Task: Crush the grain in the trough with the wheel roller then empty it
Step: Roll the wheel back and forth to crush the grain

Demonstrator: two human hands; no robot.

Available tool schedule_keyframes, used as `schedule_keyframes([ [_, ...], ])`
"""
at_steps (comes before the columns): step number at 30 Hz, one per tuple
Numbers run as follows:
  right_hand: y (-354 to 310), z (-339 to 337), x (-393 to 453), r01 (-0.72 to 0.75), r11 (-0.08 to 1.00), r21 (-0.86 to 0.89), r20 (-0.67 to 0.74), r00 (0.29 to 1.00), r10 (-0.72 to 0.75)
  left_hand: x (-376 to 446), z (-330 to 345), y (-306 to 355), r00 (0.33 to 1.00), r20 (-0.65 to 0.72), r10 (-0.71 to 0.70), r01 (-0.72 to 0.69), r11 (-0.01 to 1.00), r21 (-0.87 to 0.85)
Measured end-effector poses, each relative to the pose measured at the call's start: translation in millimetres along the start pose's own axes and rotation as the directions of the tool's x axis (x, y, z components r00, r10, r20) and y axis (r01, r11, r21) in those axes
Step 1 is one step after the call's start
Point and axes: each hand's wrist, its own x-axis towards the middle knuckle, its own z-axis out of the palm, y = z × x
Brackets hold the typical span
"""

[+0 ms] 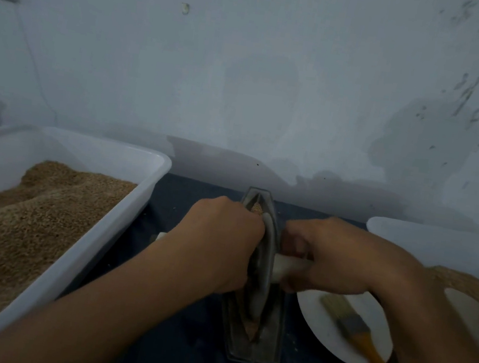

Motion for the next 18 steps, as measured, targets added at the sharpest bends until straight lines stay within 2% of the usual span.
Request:
schedule_keyframes([
  [10,10,15,17,-0.015,0.998,0.059,-0.015,1.0,0.016,15,19,-10,0.999,0.047,-0.022,0.025,0.997,-0.073],
  [13,21,30,33,-0.039,0.995,0.09,-0.111,0.993,0.049,27,34,-14,0.997,0.022,-0.071,0.073,0.992,-0.104],
  [16,32,45,47,-0.078,0.986,0.15,-0.222,0.969,0.11,37,50,-16,0.991,-0.078,-0.11,0.1,0.987,-0.128],
  [18,34,53,53,-0.065,0.989,0.13,-0.319,0.942,0.104,42,58,-17,0.98,-0.157,-0.122,0.097,0.983,-0.154],
])
